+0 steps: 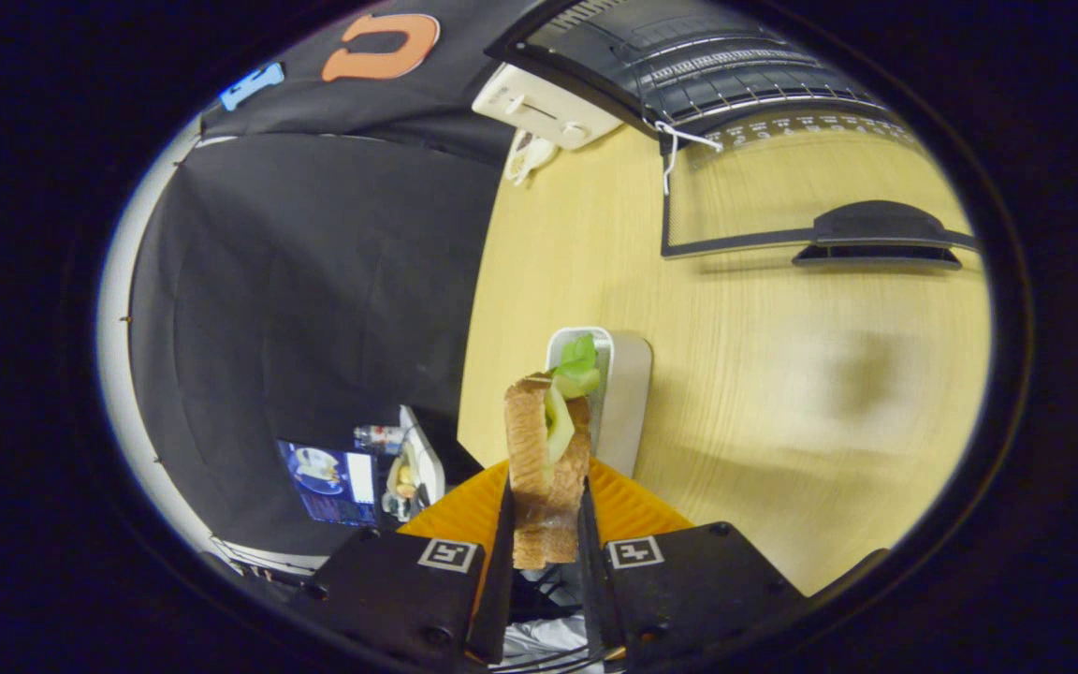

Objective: Open the toaster oven, put the food inside, and close the toaster oven door.

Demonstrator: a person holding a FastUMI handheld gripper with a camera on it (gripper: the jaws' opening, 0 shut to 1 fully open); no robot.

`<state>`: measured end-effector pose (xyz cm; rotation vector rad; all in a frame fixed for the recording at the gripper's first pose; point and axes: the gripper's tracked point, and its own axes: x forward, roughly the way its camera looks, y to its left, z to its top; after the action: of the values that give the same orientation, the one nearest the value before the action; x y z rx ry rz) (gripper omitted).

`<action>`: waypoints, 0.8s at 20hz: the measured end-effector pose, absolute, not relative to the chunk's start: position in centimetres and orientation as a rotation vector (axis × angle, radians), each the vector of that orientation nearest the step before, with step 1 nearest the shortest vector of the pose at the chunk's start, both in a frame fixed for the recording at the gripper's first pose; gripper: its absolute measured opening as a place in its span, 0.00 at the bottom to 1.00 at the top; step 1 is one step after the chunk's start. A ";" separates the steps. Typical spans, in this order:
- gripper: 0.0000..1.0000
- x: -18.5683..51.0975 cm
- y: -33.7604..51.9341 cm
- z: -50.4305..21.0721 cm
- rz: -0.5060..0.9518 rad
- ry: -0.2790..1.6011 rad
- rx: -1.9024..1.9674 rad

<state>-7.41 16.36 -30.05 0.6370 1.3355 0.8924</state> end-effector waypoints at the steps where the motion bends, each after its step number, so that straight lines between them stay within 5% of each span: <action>1: 0.37 -6.9 16.6 -29.1 0.918 1.282 0.666; 9: 0.37 -4.3 15.8 -25.4 1.045 0.931 0.749; 16: 0.36 3.3 10.6 -21.7 0.733 0.515 1.050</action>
<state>3.31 10.60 -21.70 1.0504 0.5152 0.7327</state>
